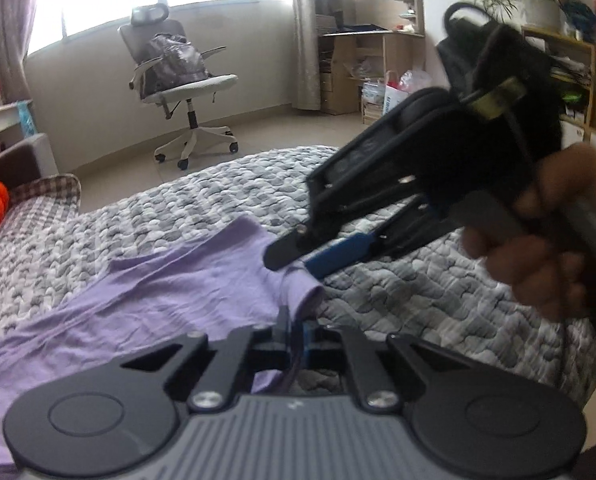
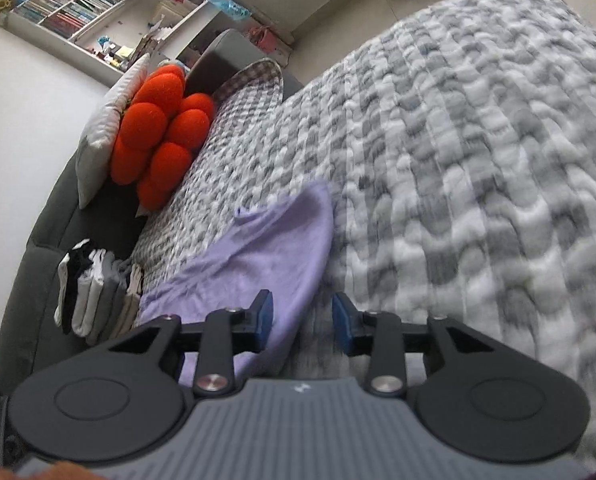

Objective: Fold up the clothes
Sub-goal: 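Lift and fold the held shirt end over with the right gripper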

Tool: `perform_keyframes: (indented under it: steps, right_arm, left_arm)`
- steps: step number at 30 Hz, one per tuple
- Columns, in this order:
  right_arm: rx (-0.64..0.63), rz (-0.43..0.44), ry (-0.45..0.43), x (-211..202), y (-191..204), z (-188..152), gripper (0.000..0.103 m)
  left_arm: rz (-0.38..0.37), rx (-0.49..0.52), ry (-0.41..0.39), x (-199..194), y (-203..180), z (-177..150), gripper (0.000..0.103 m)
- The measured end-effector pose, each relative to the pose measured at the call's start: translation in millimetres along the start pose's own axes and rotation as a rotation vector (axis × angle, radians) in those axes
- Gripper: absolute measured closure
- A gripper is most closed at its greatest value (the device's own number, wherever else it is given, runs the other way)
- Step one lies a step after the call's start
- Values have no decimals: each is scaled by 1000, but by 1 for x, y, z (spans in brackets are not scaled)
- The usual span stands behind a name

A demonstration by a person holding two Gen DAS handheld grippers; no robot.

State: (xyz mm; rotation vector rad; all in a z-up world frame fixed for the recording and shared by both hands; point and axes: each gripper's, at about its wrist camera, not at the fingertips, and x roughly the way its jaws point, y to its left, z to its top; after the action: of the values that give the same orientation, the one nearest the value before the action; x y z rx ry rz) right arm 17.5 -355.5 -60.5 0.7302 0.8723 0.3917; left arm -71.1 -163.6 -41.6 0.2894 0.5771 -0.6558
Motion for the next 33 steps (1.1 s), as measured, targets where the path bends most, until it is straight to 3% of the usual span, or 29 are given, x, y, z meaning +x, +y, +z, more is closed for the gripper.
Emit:
perform_keyframes:
  steps: [7, 12, 22, 33]
  right_arm:
    - [-1, -34, -38, 19, 2, 18, 74]
    - [11, -71, -70, 23, 3, 24, 95]
    - [-24, -85, -159, 13, 41, 31, 97]
    - [-72, -86, -173, 23, 86, 34, 97]
  left_arm:
    - [-8, -60, -3, -3, 8, 1, 98]
    - [-17, -102, -2, -5, 13, 2, 98]
    - [-2, -287, -61, -20, 31, 12, 98]
    - [22, -563, -133, -48, 67, 12, 99]
